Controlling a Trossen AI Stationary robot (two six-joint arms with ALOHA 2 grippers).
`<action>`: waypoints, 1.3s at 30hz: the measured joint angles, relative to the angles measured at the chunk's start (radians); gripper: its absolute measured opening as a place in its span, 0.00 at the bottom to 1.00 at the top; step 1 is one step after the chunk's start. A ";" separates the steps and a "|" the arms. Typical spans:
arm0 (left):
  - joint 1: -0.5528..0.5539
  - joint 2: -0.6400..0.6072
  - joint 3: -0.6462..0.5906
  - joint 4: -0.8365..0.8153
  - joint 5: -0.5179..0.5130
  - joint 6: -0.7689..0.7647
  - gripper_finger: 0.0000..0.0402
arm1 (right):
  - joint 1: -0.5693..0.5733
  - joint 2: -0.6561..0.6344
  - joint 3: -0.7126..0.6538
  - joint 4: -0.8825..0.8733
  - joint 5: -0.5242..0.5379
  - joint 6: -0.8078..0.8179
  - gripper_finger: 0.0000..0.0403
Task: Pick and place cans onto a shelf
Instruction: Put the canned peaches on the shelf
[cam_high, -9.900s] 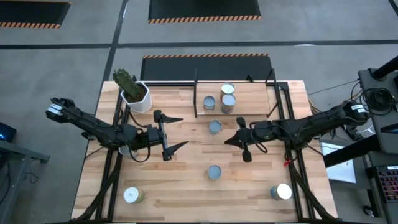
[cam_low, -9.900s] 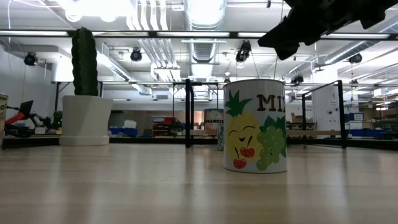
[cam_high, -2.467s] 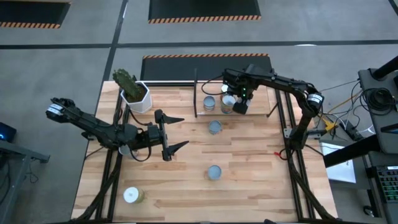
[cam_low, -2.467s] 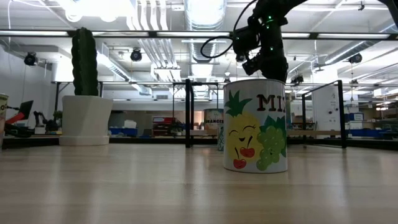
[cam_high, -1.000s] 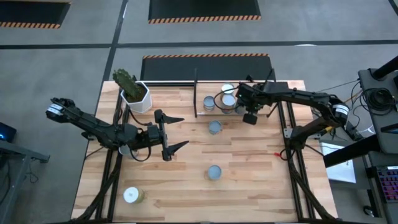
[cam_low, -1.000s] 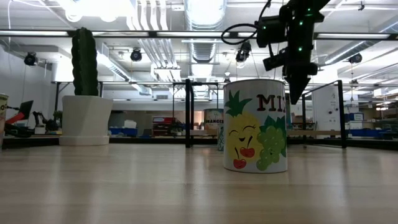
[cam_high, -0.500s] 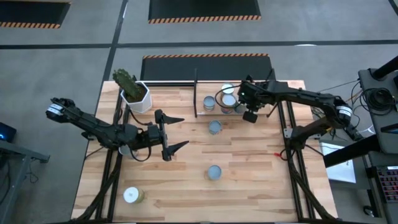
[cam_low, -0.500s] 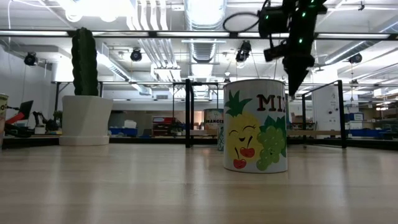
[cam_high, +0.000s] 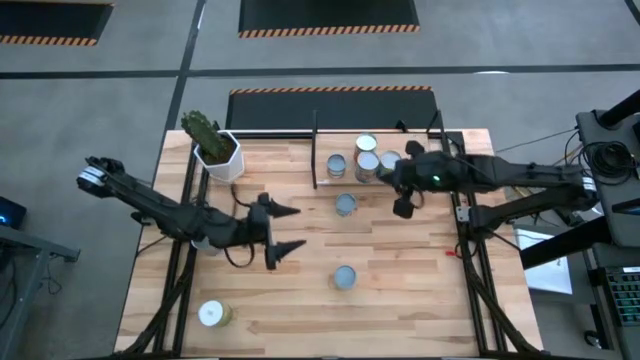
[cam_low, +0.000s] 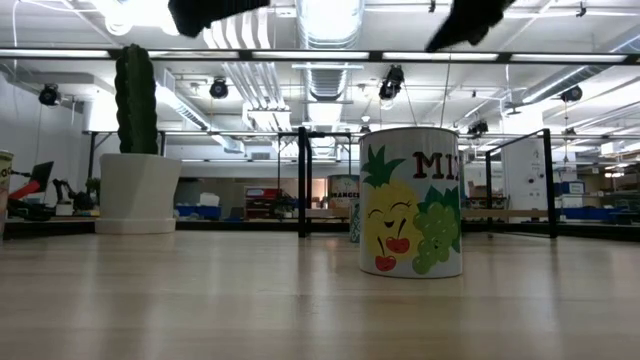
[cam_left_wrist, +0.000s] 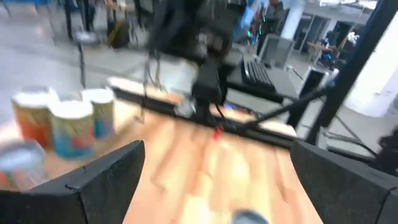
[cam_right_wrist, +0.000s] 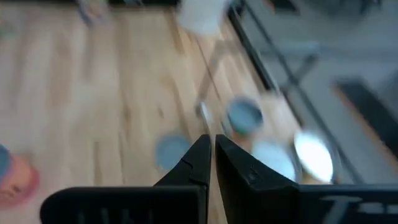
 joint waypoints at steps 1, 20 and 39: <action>-0.009 0.020 0.000 -0.004 0.000 -0.036 0.96 | 0.022 -0.015 -0.016 0.045 0.000 -0.020 0.03; -0.074 0.398 0.534 -1.795 0.387 -1.183 0.96 | 0.161 -0.026 -0.156 0.397 -0.005 -0.230 0.03; -0.131 0.400 0.397 -1.910 0.478 -1.317 0.96 | 0.160 -0.007 -0.156 0.415 -0.006 -0.293 0.03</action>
